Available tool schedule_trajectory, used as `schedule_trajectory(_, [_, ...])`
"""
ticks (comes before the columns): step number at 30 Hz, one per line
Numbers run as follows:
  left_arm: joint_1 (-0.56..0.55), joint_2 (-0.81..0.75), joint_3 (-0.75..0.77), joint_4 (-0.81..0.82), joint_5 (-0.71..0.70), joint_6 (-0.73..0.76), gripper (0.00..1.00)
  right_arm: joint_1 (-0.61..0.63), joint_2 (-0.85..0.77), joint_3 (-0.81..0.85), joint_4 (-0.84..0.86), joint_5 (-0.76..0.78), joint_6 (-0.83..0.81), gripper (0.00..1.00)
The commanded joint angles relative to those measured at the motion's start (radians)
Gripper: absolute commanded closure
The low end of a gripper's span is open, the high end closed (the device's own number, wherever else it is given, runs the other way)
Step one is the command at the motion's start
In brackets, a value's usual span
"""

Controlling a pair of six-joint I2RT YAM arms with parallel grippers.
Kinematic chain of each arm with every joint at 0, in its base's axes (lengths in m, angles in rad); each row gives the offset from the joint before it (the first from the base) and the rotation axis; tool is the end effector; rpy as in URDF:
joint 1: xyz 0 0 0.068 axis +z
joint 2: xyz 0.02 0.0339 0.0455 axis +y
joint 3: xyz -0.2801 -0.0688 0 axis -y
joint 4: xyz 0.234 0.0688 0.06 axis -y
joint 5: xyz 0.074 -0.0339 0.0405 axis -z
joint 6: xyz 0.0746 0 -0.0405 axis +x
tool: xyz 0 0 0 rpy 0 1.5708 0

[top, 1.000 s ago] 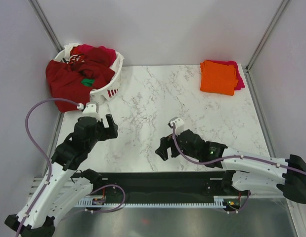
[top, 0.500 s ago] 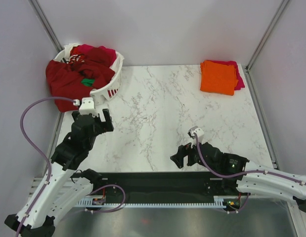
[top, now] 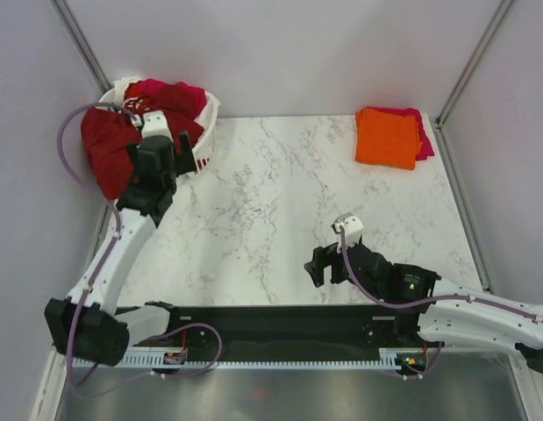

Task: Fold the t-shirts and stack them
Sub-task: Neatly place the folded tshirt to the corner

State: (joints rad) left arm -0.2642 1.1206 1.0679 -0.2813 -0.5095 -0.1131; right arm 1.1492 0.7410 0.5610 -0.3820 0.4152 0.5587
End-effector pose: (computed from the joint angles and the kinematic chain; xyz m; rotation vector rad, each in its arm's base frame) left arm 0.2666 -0.0344 0.3677 -0.2006 1.8563 0.2246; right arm 0.0989 0.1471 0.2439 -0.3813 2.1013 0.5892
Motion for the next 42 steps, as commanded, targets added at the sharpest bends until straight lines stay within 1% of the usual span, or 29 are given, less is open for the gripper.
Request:
schedule_trajectory(1, [0.258,0.174,0.163,-0.106,0.251,-0.326,0.00,0.004,0.034,0.051,-0.027,0.117,-0.022,0.05])
schedule_trajectory(2, [0.328,0.204,0.196,-0.123,0.346,-0.382,0.00,0.004,0.044,0.053,-0.032,0.126,-0.016,0.05])
schedule_trajectory(3, [0.373,0.262,0.201,-0.128,0.502,-0.426,0.07,0.004,0.060,0.057,-0.038,0.122,-0.013,0.05])
schedule_trajectory(4, [0.402,0.283,0.219,-0.128,0.538,-0.413,0.09,0.004,0.067,0.057,-0.040,0.123,-0.010,0.05])
schedule_trajectory(5, [0.396,0.303,0.227,-0.130,0.540,-0.387,0.11,0.004,0.073,0.053,-0.040,0.122,-0.002,0.04])
schedule_trajectory(6, [0.390,0.324,0.231,-0.130,0.513,-0.360,0.11,0.004,0.083,0.051,-0.040,0.119,0.001,0.04])
schedule_trajectory(7, [0.391,0.330,0.233,-0.131,0.476,-0.356,0.10,0.004,0.089,0.048,-0.040,0.122,0.003,0.04])
schedule_trajectory(9, [0.395,0.341,0.236,-0.136,0.448,-0.329,0.08,0.004,0.107,0.045,-0.034,0.131,0.000,0.04])
schedule_trajectory(11, [0.395,0.335,0.236,-0.137,0.460,-0.310,0.08,0.004,0.123,0.056,-0.034,0.131,-0.008,0.04])
schedule_trajectory(13, [0.395,0.317,0.205,-0.125,0.492,-0.304,0.08,0.004,0.138,0.059,-0.031,0.120,-0.020,0.04])
schedule_trajectory(14, [0.395,0.297,0.187,-0.095,0.503,-0.301,0.08,0.006,0.143,0.051,-0.021,0.117,-0.026,0.04])
schedule_trajectory(16, [0.395,0.288,0.149,-0.079,0.497,-0.303,0.08,0.004,0.144,0.045,-0.014,0.103,-0.028,0.04])
schedule_trajectory(24, [0.396,0.220,0.109,-0.091,0.450,-0.293,0.09,0.004,0.147,0.034,0.008,0.094,-0.036,0.04])
schedule_trajectory(29, [0.396,0.196,0.109,-0.091,0.437,-0.280,0.09,0.004,0.118,0.024,0.017,0.085,-0.042,0.04])
schedule_trajectory(33, [0.396,0.176,0.100,-0.076,0.476,-0.261,0.09,0.004,0.092,0.017,0.022,0.091,-0.039,0.03])
schedule_trajectory(35, [0.395,0.159,0.086,-0.044,0.529,-0.251,0.09,0.004,0.081,0.019,0.009,0.125,-0.023,0.03])
schedule_trajectory(36, [0.395,0.156,0.081,-0.036,0.543,-0.247,0.09,0.006,0.074,0.019,0.005,0.179,-0.004,0.03])
schedule_trajectory(38, [0.395,0.163,0.081,-0.030,0.578,-0.238,0.09,0.004,0.048,0.022,-0.014,0.235,0.016,0.03])
schedule_trajectory(39, [0.395,0.165,0.087,-0.027,0.595,-0.234,0.09,0.004,0.032,0.023,-0.024,0.299,0.047,0.02])
schedule_trajectory(42, [0.395,0.169,0.089,-0.018,0.647,-0.227,0.09,0.004,-0.046,0.027,-0.077,0.423,0.108,0.02])
